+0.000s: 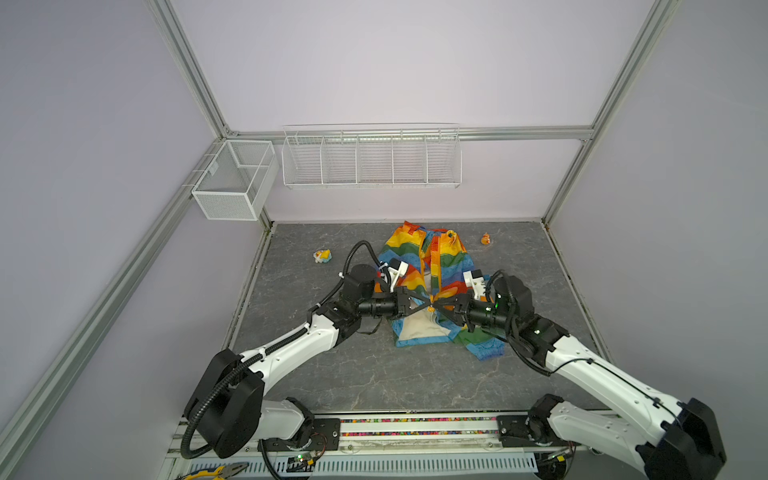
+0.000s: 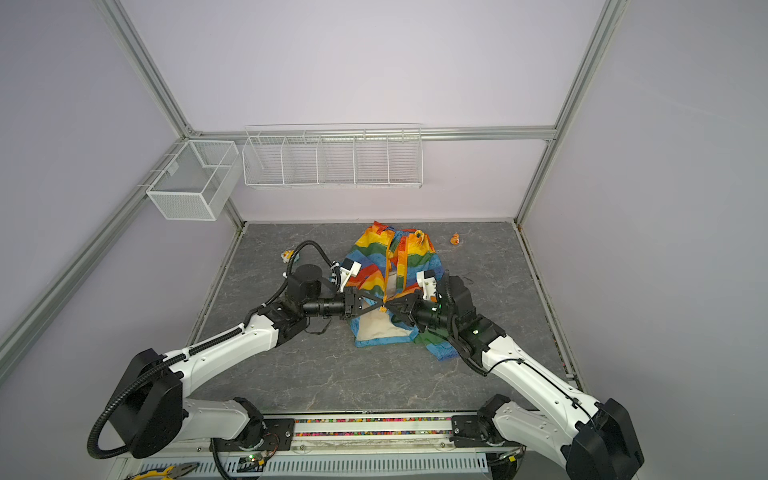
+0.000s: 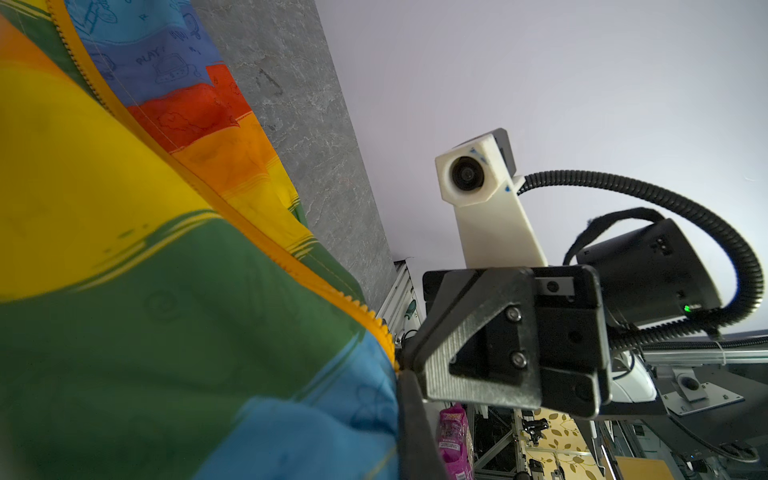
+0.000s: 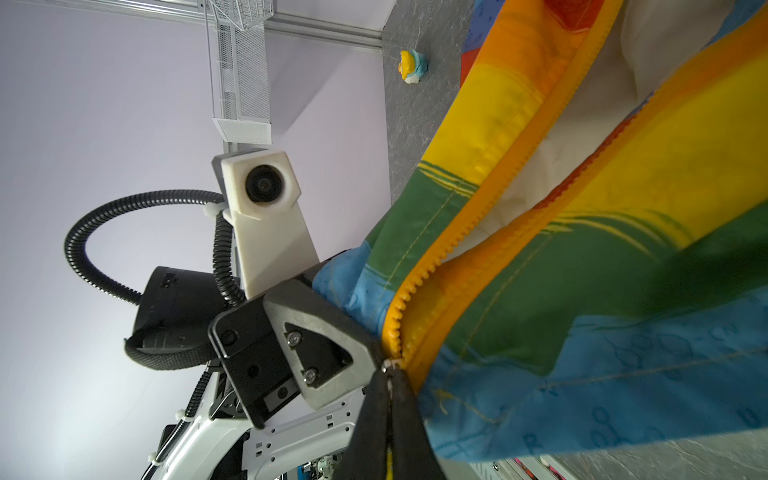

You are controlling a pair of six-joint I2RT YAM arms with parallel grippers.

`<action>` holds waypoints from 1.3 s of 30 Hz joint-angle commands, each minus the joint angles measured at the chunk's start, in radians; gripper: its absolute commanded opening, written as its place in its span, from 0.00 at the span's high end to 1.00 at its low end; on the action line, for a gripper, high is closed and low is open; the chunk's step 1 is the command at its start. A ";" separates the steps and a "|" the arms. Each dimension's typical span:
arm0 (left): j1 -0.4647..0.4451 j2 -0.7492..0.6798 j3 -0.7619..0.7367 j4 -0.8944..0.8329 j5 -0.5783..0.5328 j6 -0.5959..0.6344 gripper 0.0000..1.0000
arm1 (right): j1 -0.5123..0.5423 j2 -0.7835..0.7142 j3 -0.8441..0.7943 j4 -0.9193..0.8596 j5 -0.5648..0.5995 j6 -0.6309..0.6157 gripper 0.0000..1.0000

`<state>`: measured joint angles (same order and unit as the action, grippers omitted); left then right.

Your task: Zip up the jacket

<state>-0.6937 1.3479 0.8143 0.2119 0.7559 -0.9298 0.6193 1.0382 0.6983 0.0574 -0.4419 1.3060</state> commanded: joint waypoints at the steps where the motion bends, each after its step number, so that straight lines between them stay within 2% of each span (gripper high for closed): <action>1: -0.009 -0.015 -0.004 0.027 0.017 -0.004 1.00 | -0.002 -0.001 -0.025 0.069 0.000 0.047 0.93; 15: -0.026 -0.008 0.003 0.023 0.037 -0.002 1.00 | -0.057 -0.028 -0.069 0.096 0.097 0.072 0.94; 39: -0.030 -0.004 -0.001 0.007 0.029 0.001 1.00 | -0.091 0.056 -0.040 0.136 0.065 0.057 0.94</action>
<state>-0.7204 1.3483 0.8135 0.2066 0.7593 -0.9318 0.5430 1.0752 0.6472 0.1772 -0.4091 1.3571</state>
